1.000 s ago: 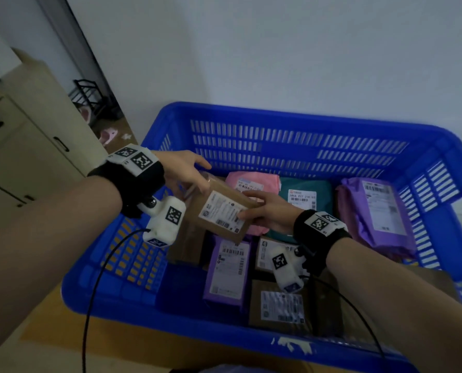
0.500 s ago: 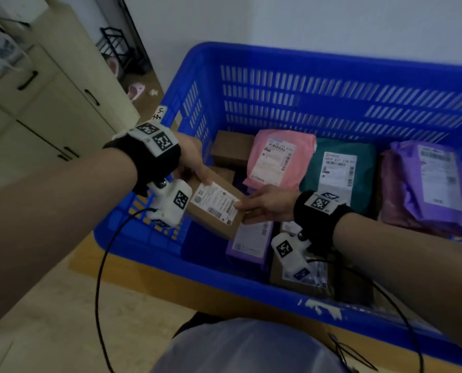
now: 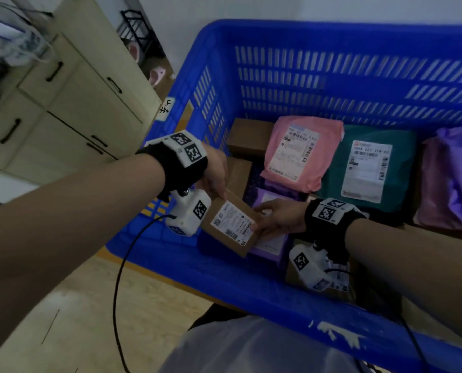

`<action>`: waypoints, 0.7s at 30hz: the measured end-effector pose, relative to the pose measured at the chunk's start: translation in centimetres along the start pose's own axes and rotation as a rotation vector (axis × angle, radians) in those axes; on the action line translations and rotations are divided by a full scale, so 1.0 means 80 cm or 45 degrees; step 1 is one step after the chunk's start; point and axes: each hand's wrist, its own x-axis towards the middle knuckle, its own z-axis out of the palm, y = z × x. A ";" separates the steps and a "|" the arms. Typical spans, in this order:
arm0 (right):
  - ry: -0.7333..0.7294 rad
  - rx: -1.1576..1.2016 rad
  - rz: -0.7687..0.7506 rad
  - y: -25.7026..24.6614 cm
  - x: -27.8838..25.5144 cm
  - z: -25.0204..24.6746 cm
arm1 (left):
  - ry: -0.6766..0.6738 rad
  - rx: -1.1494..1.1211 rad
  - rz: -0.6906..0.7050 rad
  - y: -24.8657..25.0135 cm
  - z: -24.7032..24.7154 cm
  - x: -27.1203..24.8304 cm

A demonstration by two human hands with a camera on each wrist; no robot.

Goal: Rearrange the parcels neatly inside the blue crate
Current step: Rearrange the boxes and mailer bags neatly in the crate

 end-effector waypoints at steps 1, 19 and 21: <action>-0.011 -0.008 0.006 0.001 0.002 0.000 | -0.022 0.025 -0.015 -0.002 0.003 0.003; 0.048 -0.298 -0.083 0.009 0.016 0.001 | -0.119 0.162 -0.016 -0.011 0.009 0.037; 0.070 -0.369 -0.111 0.010 0.018 -0.001 | -0.181 0.203 -0.044 -0.018 0.017 0.040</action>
